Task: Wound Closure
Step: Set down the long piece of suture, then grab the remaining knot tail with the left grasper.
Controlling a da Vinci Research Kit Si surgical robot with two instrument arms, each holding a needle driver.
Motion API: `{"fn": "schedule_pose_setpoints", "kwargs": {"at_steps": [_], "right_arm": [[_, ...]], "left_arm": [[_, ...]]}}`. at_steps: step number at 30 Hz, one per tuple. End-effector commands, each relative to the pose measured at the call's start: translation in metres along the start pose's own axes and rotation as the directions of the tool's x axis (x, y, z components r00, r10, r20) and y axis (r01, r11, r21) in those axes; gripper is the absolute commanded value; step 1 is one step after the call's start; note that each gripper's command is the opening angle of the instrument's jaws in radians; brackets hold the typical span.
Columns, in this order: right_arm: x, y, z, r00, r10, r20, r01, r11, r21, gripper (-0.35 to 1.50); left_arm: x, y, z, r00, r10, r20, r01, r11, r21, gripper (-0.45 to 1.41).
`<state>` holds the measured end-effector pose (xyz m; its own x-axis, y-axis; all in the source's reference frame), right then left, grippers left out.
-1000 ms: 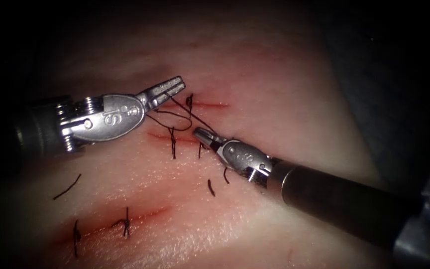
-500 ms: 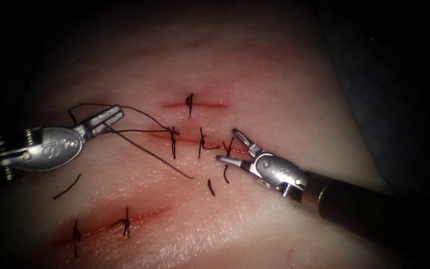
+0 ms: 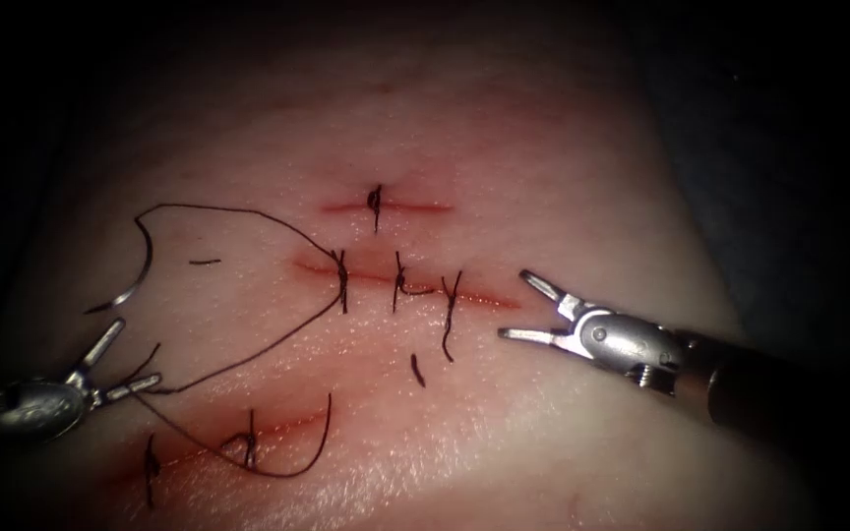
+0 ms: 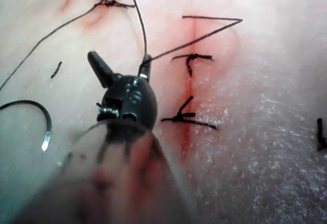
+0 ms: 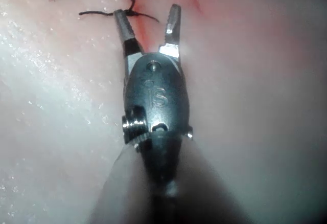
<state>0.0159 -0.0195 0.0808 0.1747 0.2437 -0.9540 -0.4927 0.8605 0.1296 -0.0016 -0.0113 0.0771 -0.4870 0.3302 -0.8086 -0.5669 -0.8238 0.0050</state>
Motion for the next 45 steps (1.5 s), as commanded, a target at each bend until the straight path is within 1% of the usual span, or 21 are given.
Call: {"fn": "schedule_pose_setpoints", "kwargs": {"at_steps": [1, 2, 3, 5, 7, 10, 16, 19, 21, 22, 24, 25, 26, 28, 30, 31, 34, 36, 40, 42, 45], "right_arm": [[0.0, -0.0001, 0.0012, 1.0, 0.002, 0.008, -0.002, 1.0, 0.006, 1.24], [0.0002, -0.0001, 0.0013, 1.0, 0.003, 0.016, -0.003, 1.0, 0.01, 1.31], [0.0004, 0.0, 0.0014, 0.999, 0.005, 0.032, -0.006, 1.0, 0.019, 1.41], [0.0005, 0.0, 0.0014, 0.999, 0.007, 0.033, -0.007, 1.0, 0.019, 1.48], [0.0005, 0.0, 0.0013, 0.999, 0.006, 0.031, -0.007, 1.0, 0.021, 1.48], [0.0003, 0.0, 0.0013, 0.999, 0.004, 0.04, -0.006, 1.0, 0.028, 1.48], [-0.0001, -0.0004, 0.0015, 0.998, 0.0, 0.058, -0.003, 0.999, 0.045, 1.48], [-0.0001, -0.0005, 0.0014, 0.998, 0.0, 0.066, -0.004, 0.997, 0.075, 1.48], [-0.0001, -0.0006, 0.0013, 0.997, -0.002, 0.073, -0.005, 0.995, 0.096, 1.48], [-0.0002, -0.0006, 0.0012, 0.997, -0.003, 0.073, -0.005, 0.994, 0.106, 1.48], [-0.0003, -0.0004, 0.0008, 0.998, -0.003, 0.065, -0.005, 0.993, 0.121, 1.46], [-0.0003, -0.0003, 0.0006, 0.998, -0.003, 0.063, -0.005, 0.992, 0.126, 1.46], [-0.0003, -0.0002, 0.0004, 0.998, -0.002, 0.06, -0.005, 0.991, 0.131, 1.45], [-0.0003, 0.0, -0.0001, 0.999, -0.002, 0.055, -0.006, 0.99, 0.143, 1.4], [-0.0004, 0.0002, -0.0005, 0.998, -0.009, 0.057, 0.0, 0.989, 0.151, 1.33], [-0.0004, 0.0003, -0.0008, 0.998, -0.01, 0.063, 0.0, 0.987, 0.158, 1.28], [-0.0006, 0.0003, -0.0013, 0.996, -0.023, 0.087, 0.006, 0.983, 0.184, 1.16], [-0.0008, 0.0002, -0.0014, 0.995, -0.026, 0.092, 0.008, 0.982, 0.191, 1.16], [-0.0011, -0.0002, -0.0016, 0.996, -0.031, 0.088, 0.013, 0.981, 0.192, 1.11], [-0.0012, -0.0002, -0.0016, 0.995, -0.032, 0.093, 0.013, 0.981, 0.195, 1.09], [-0.0011, -0.0002, -0.0016, 0.995, -0.043, 0.091, 0.025, 0.98, 0.196, 1.09]], "left_arm": [[-0.0014, 0.0006, 0.001, 1.0, -0.01, 0.023, 0.01, 1.0, -0.022, 0.93], [-0.0028, 0.001, 0.0013, 0.998, -0.023, 0.055, 0.026, 0.998, -0.055, 1.06], [-0.0045, 0.0016, 0.0015, 0.994, -0.037, 0.102, 0.047, 0.994, -0.096, 1.24], [-0.0063, 0.0019, 0.0013, 0.989, -0.037, 0.144, 0.058, 0.987, -0.147, 1.33], [-0.0079, 0.0017, 0.0007, 0.986, -0.019, 0.164, 0.05, 0.981, -0.186, 1.35], [-0.0102, 0.0009, -0.001, 0.985, 0.008, 0.173, 0.031, 0.975, -0.218, 1.28], [-0.0142, -0.0004, -0.0049, 0.974, 0.042, 0.221, 0.009, 0.975, -0.224, 1.21], [-0.015, -0.0009, -0.0064, 0.97, 0.061, 0.236, -0.003, 0.971, -0.24, 1.21], [-0.0147, -0.0016, -0.0074, 0.967, 0.064, 0.245, -0.004, 0.971, -0.24, 1.24], [-0.0143, -0.0021, -0.0077, 0.967, 0.063, 0.248, -0.001, 0.97, -0.244, 1.24], [-0.0115, -0.0034, -0.0082, 0.976, 0.012, 0.216, 0.035, 0.977, -0.212, 1.13], [-0.0098, -0.0037, -0.0082, 0.984, -0.03, 0.176, 0.062, 0.982, -0.176, 0.84], [-0.0085, -0.0038, -0.008, 0.987, -0.068, 0.146, 0.089, 0.985, -0.148, 0.74], [-0.0049, -0.0038, -0.0072, 0.991, -0.102, 0.09, 0.113, 0.986, -0.123, 0.71], [-0.0019, -0.0033, -0.0061, 0.989, -0.131, 0.073, 0.14, 0.982, -0.128, 0.71], [0.0, -0.0025, -0.0052, 0.987, -0.145, 0.071, 0.153, 0.98, -0.128, 0.69], [0.0039, 0.0001, -0.0023, 0.984, -0.165, 0.059, 0.172, 0.975, -0.143, 0.67], [0.0056, 0.0018, -0.0002, 0.988, -0.148, 0.045, 0.153, 0.975, -0.16, 0.67], [0.008, 0.0052, 0.0052, 0.996, -0.086, 0.026, 0.089, 0.982, -0.167, 0.62], [0.0088, 0.0064, 0.0082, 0.999, -0.046, 0.028, 0.05, 0.984, -0.168, 0.49], [0.0094, 0.0078, 0.0126, 0.999, 0.044, 0.022, -0.04, 0.987, -0.153, 0.37]]}}
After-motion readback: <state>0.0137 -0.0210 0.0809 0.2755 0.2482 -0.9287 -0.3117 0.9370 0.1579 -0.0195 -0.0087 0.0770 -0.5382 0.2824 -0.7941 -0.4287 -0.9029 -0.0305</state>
